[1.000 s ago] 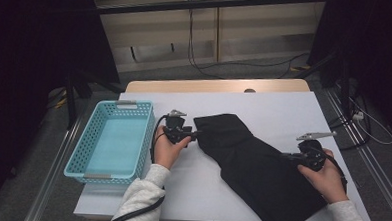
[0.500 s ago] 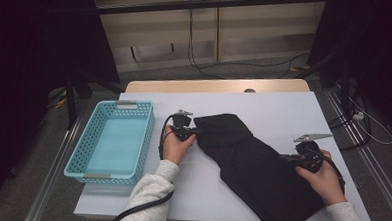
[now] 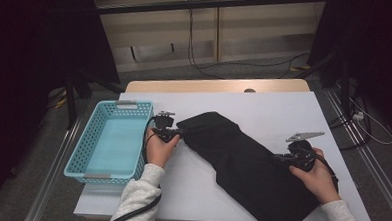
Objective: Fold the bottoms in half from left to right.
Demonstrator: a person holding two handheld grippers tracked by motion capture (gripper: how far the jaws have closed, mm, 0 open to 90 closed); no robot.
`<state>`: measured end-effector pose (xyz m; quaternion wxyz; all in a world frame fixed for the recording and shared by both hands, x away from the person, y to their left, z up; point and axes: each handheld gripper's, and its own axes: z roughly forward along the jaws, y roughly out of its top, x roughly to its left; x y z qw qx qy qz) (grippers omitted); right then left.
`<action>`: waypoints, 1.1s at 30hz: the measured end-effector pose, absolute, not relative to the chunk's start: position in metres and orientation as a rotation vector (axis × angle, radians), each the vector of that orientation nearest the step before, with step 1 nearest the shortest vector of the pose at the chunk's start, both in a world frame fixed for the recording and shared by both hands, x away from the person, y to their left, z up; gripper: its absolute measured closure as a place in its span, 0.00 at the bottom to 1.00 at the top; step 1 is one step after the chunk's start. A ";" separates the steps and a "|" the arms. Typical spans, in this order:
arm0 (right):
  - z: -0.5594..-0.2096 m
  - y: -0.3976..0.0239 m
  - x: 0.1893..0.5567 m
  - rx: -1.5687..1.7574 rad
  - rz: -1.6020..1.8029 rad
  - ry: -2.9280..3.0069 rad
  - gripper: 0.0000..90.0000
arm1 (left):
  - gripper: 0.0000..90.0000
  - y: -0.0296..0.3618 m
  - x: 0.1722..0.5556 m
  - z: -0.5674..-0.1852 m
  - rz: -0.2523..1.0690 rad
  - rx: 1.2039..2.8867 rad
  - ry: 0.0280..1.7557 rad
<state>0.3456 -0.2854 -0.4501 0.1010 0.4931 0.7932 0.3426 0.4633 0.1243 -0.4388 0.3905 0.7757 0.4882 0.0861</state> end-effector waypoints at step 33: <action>-0.448 -0.318 0.337 1.533 1.005 2.286 0.98 | 0.98 0.126 0.494 -0.442 0.307 1.972 1.225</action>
